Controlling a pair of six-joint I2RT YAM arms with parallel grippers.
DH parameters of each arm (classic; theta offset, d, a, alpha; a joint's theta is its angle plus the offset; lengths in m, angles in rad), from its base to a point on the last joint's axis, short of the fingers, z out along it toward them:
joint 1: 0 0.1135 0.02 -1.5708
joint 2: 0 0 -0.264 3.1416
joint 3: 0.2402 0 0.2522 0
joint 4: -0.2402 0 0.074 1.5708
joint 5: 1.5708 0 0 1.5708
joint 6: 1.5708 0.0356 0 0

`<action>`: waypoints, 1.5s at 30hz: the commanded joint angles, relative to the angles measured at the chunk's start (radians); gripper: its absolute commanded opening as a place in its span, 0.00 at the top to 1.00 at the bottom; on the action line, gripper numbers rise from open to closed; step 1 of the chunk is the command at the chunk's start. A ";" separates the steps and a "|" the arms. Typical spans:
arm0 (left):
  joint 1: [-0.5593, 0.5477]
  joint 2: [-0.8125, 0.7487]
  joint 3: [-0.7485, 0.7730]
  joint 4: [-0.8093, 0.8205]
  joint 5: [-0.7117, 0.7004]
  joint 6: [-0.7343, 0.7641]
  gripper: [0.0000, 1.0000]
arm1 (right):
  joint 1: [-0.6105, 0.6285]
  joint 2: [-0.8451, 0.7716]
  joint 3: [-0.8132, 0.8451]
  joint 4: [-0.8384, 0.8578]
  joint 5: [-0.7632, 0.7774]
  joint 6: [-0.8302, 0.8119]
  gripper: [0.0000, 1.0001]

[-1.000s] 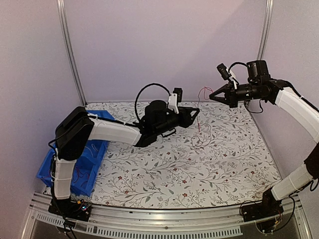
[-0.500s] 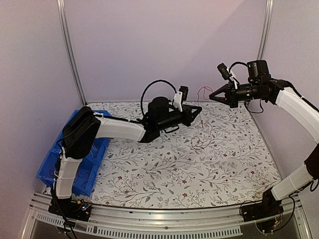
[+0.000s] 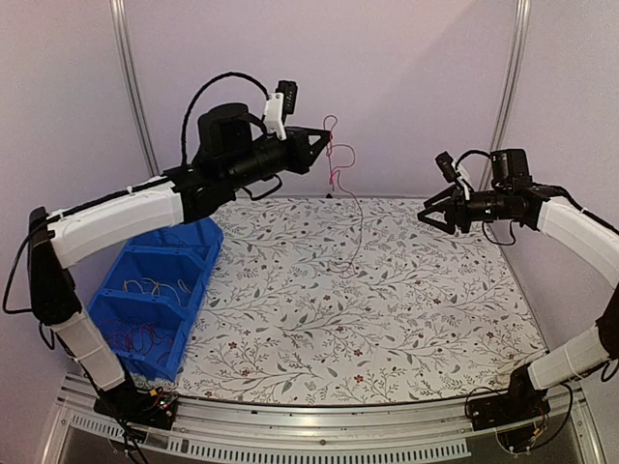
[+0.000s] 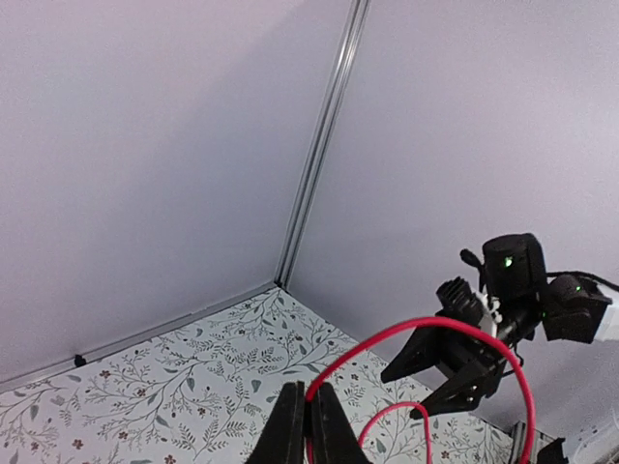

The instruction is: Untangle the cables

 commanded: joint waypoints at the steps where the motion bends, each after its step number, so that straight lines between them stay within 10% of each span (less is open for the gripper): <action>1: 0.003 -0.126 0.094 -0.477 -0.113 0.073 1.00 | -0.001 0.007 -0.098 0.107 -0.005 -0.040 0.41; 10: 0.008 -0.362 0.221 -1.010 -0.441 0.064 1.00 | -0.002 0.067 -0.204 0.187 0.006 -0.087 0.40; 24: 0.025 -0.628 0.199 -1.618 -0.687 -0.337 1.00 | -0.003 0.112 -0.216 0.177 -0.018 -0.116 0.39; 35: 0.128 -0.791 0.105 -1.640 -0.762 -0.351 1.00 | -0.003 0.153 -0.211 0.168 -0.029 -0.119 0.39; 45: 0.476 -0.804 -0.043 -1.636 -0.782 -0.191 1.00 | -0.003 0.158 -0.213 0.162 -0.030 -0.123 0.39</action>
